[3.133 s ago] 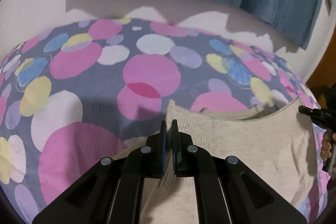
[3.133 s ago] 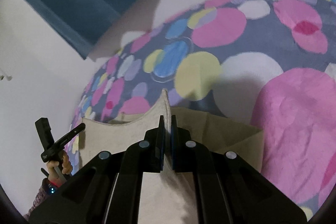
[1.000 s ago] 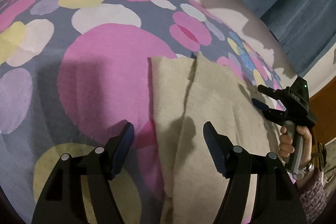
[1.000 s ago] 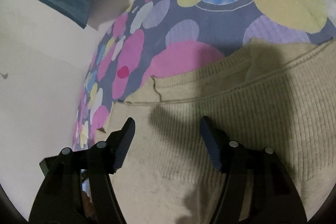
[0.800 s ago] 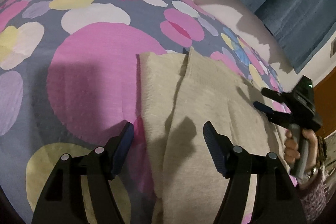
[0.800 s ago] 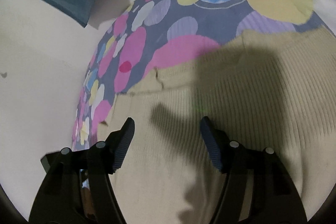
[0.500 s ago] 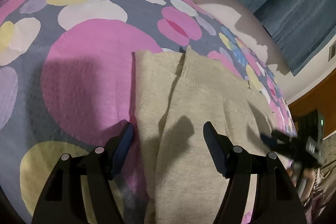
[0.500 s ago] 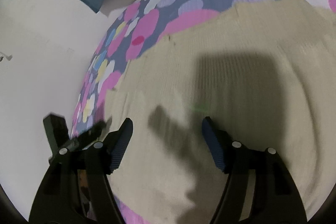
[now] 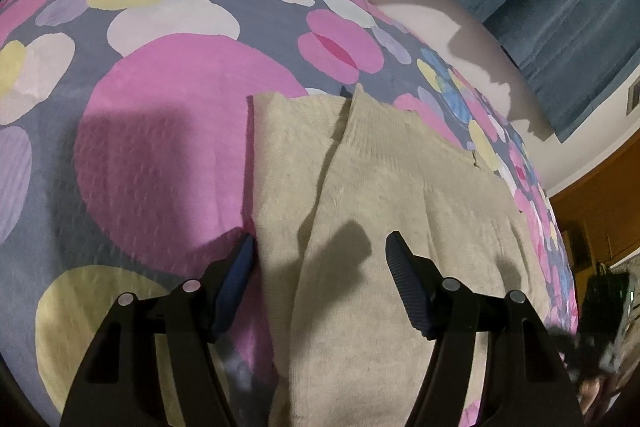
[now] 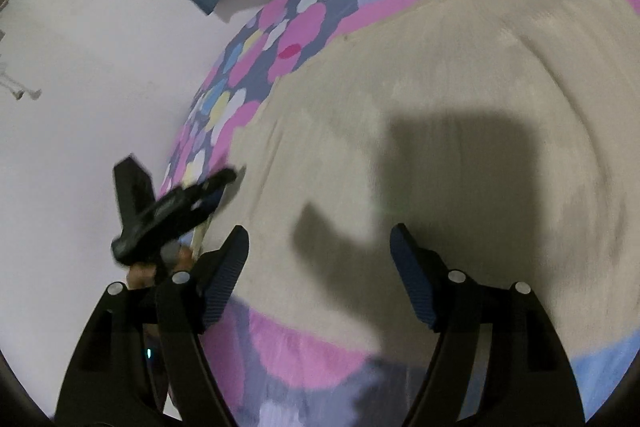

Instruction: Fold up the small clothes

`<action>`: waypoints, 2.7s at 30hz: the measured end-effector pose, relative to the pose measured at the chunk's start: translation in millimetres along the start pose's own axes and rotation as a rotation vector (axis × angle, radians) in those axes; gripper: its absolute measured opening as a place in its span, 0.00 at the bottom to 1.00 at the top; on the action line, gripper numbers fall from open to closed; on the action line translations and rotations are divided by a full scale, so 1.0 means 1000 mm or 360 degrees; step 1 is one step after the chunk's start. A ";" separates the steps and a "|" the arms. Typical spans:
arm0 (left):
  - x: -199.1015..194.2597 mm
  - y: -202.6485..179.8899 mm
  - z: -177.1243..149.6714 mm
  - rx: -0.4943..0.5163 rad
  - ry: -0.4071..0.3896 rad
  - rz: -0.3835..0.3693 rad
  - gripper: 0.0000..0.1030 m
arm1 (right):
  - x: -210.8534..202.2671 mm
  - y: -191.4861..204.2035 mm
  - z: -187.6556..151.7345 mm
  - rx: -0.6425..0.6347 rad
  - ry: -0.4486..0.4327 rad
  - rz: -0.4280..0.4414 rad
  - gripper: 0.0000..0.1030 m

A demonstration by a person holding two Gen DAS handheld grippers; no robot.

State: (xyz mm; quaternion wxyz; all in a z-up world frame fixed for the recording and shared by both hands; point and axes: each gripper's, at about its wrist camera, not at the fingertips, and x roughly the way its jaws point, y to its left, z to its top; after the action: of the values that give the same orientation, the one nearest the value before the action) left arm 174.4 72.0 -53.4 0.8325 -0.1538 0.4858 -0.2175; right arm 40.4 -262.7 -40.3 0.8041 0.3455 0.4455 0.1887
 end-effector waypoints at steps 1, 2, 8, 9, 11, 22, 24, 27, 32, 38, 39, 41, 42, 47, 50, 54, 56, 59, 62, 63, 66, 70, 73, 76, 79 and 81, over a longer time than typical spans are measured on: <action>0.000 0.000 0.000 0.0001 -0.0001 0.0001 0.63 | -0.003 0.002 -0.010 -0.0006 0.0006 0.0010 0.71; 0.000 0.000 0.000 0.0002 0.0000 0.0002 0.63 | -0.003 0.002 -0.016 -0.0010 0.0011 0.0010 0.71; 0.001 0.001 0.000 -0.0014 0.0012 -0.0004 0.56 | 0.009 -0.007 -0.034 -0.0059 -0.0011 0.0025 0.72; 0.001 0.002 0.000 -0.0014 0.0010 -0.0008 0.56 | 0.007 -0.006 -0.034 -0.0068 -0.0020 0.0035 0.73; 0.002 0.002 0.001 -0.0017 0.0018 -0.0025 0.52 | 0.006 -0.007 -0.036 -0.0056 -0.0026 0.0056 0.74; 0.012 0.008 0.008 -0.0103 0.0029 -0.0190 0.50 | -0.021 -0.012 -0.053 0.0010 -0.0067 0.0155 0.75; 0.013 0.008 0.008 -0.0087 0.0033 -0.0208 0.50 | -0.029 -0.012 -0.056 0.0016 -0.0069 0.0174 0.75; 0.017 0.006 0.010 -0.0058 0.0036 -0.0226 0.50 | -0.039 -0.011 -0.061 0.0022 -0.0074 0.0208 0.75; 0.025 0.000 0.012 -0.0052 0.0055 -0.0245 0.23 | -0.049 -0.008 -0.064 0.0020 -0.0094 0.0244 0.75; 0.024 -0.010 0.017 -0.0045 0.0110 -0.0200 0.12 | -0.057 -0.015 -0.070 0.0043 -0.0089 0.0219 0.75; 0.022 -0.014 0.018 -0.0041 0.0113 -0.0191 0.12 | -0.061 -0.017 -0.071 0.0046 -0.0087 0.0215 0.75; 0.017 -0.027 0.023 -0.0028 0.0115 -0.0176 0.12 | -0.065 -0.020 -0.074 0.0048 -0.0082 0.0206 0.75; 0.015 -0.033 0.025 -0.0018 0.0114 -0.0169 0.11 | -0.070 -0.022 -0.076 0.0042 -0.0079 0.0197 0.75; 0.004 -0.092 0.037 0.0083 0.0094 -0.0179 0.11 | -0.094 -0.027 -0.082 0.0020 -0.0092 0.0198 0.75; 0.007 -0.135 0.039 0.0170 0.0104 -0.0179 0.11 | -0.106 -0.031 -0.084 0.0018 -0.0096 0.0209 0.75; 0.025 -0.186 0.033 0.0241 0.0144 -0.0201 0.11 | -0.124 -0.043 -0.086 0.0037 -0.0132 0.0215 0.75; 0.038 -0.205 0.028 0.0265 0.0174 -0.0202 0.11 | -0.131 -0.048 -0.088 0.0055 -0.0151 0.0222 0.75; 0.066 -0.235 0.013 0.0338 0.0226 -0.0134 0.11 | -0.147 -0.058 -0.092 0.0070 -0.0191 0.0216 0.75; 0.101 -0.250 -0.007 0.0347 0.0312 -0.0073 0.11 | -0.159 -0.068 -0.096 0.0107 -0.0220 0.0228 0.75; 0.108 -0.252 -0.012 0.0353 0.0325 -0.0043 0.11 | -0.162 -0.071 -0.097 0.0115 -0.0227 0.0227 0.75; 0.124 -0.266 -0.026 0.0429 0.0322 0.0072 0.11 | -0.168 -0.079 -0.099 0.0140 -0.0234 0.0228 0.75; 0.120 -0.281 -0.033 0.0523 0.0277 0.0105 0.17 | -0.172 -0.084 -0.102 0.0171 -0.0238 0.0235 0.75; 0.115 -0.289 -0.034 0.0527 0.0276 0.0054 0.29 | -0.168 -0.086 -0.098 0.0200 -0.0229 0.0249 0.75; 0.109 -0.298 -0.037 0.0512 0.0277 -0.0005 0.41 | -0.169 -0.088 -0.101 0.0213 -0.0226 0.0244 0.75; 0.095 -0.305 -0.040 0.0519 0.0256 -0.0084 0.49 | -0.170 -0.087 -0.100 0.0208 -0.0217 0.0226 0.75; 0.080 -0.308 -0.042 0.0526 0.0229 -0.0131 0.54 | -0.170 -0.089 -0.099 0.0226 -0.0208 0.0240 0.75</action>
State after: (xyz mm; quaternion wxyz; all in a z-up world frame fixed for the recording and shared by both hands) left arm 106.3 -234.6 10.8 0.8000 -0.0187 0.4950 -0.3386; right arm -134.3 -389.8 -40.8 0.7884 0.4456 0.3773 0.1937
